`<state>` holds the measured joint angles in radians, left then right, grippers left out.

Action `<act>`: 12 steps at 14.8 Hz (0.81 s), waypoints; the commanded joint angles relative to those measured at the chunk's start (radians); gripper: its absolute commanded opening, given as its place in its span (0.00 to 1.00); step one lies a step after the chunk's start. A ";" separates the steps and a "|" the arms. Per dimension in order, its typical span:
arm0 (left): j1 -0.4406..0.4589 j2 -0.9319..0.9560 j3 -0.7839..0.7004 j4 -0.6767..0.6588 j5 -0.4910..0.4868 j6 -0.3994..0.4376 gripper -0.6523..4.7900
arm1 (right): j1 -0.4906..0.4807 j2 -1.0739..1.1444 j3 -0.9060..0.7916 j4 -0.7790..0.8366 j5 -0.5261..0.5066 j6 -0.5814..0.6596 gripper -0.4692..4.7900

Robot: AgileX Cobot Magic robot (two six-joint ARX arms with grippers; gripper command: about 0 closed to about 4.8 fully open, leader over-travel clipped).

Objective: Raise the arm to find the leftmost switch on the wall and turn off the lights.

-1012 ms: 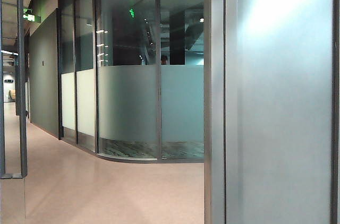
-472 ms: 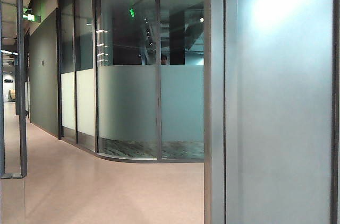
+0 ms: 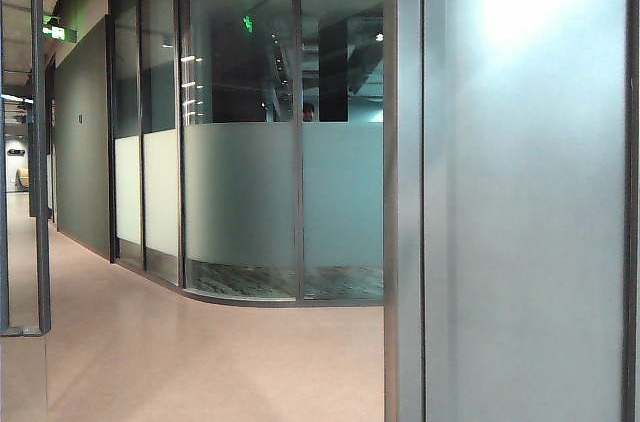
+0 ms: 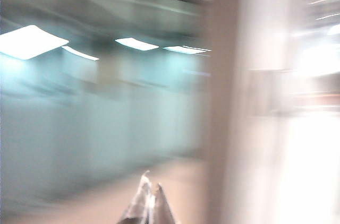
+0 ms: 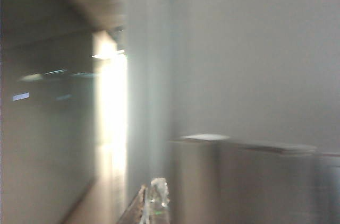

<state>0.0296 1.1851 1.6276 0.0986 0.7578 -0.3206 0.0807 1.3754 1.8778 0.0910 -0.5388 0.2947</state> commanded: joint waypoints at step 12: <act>0.001 0.002 0.049 0.015 0.298 -0.327 0.11 | 0.079 0.113 0.096 0.111 0.142 -0.006 0.09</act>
<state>0.0303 1.1892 1.6722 0.1009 1.0489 -0.6460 0.1574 1.4746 1.9461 0.1879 -0.4034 0.2867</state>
